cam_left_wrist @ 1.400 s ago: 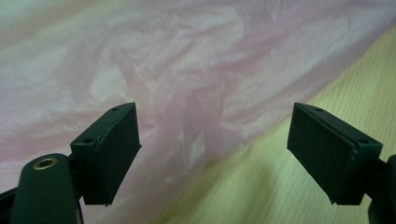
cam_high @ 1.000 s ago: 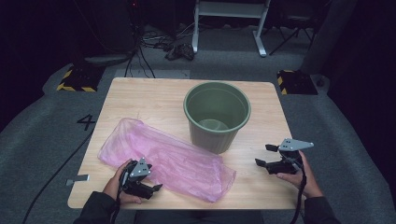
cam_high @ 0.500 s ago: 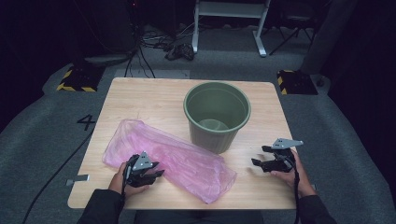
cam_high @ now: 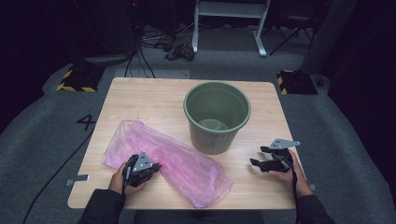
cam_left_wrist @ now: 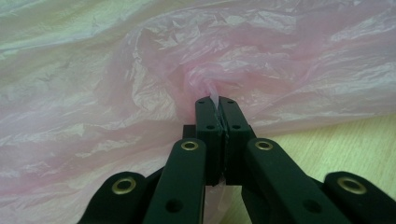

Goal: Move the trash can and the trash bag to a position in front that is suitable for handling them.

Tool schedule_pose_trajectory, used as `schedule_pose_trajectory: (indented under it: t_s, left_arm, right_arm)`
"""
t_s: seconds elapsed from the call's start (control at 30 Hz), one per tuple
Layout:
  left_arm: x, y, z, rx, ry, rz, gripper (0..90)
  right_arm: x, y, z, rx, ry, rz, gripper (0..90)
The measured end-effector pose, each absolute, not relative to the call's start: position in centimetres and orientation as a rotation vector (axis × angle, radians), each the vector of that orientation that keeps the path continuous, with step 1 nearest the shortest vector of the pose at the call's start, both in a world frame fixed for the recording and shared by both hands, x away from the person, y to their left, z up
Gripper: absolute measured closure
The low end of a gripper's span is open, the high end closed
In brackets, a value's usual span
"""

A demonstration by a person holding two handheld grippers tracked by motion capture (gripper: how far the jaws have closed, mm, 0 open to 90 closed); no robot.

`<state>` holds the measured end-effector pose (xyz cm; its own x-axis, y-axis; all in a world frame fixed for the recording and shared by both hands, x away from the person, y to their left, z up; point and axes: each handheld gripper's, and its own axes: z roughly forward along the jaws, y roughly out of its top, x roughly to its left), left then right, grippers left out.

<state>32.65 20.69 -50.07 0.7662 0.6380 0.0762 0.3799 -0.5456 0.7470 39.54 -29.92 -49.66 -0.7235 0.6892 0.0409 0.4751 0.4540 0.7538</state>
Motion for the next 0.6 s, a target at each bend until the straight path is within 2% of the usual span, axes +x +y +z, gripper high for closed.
schedule_pose_trajectory:
  t_s: [0.6]
  left_arm:
    - [31.7,22.6,-48.7,2.102,0.778,0.491,89.2]
  right_arm:
    - [40.2,-29.3,-50.2,1.023,2.411,1.053,20.5]
